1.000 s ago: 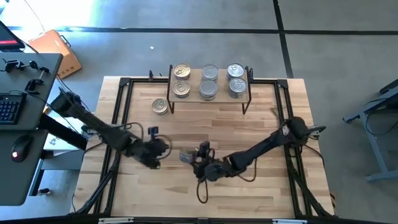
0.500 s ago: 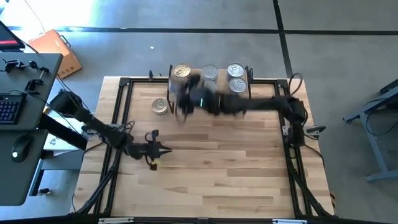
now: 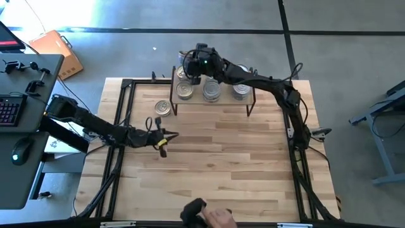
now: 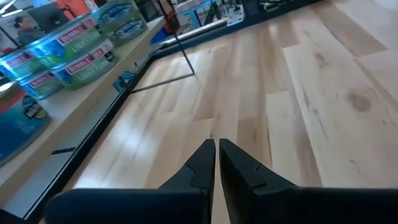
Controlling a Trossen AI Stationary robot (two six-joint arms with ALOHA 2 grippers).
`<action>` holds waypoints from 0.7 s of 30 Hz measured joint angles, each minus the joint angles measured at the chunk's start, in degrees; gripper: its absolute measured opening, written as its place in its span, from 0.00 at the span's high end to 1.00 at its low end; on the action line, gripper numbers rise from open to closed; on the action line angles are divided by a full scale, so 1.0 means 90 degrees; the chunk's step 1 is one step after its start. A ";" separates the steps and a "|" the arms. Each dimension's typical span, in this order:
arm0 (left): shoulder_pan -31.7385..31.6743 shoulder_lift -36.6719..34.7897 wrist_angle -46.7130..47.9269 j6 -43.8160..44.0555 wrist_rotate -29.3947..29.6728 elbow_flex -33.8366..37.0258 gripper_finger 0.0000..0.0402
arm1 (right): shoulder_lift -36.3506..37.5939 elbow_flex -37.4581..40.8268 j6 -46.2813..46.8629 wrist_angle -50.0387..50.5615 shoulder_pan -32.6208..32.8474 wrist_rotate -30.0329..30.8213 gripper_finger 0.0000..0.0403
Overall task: Stack canned seafood by type on shelf
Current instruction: Stack the blue tuna can on top of the other blue tuna can
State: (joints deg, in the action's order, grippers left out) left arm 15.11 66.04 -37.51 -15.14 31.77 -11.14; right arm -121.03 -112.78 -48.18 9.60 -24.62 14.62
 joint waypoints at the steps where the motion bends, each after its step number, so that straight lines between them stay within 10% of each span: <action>1: -0.0041 -0.0014 -0.0008 -0.0004 -0.0006 0.0000 0.96 | -0.0024 0.0010 -0.0021 0.0098 -0.0044 0.0005 0.58; 21: -0.0077 -0.0209 0.0131 -0.0074 0.0048 0.0005 0.96 | -0.0158 0.0004 -0.0064 0.1035 0.0522 0.0091 0.58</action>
State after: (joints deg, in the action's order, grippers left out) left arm 14.41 64.16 -36.33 -15.80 32.21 -11.09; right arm -122.45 -112.75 -48.75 18.91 -19.93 15.45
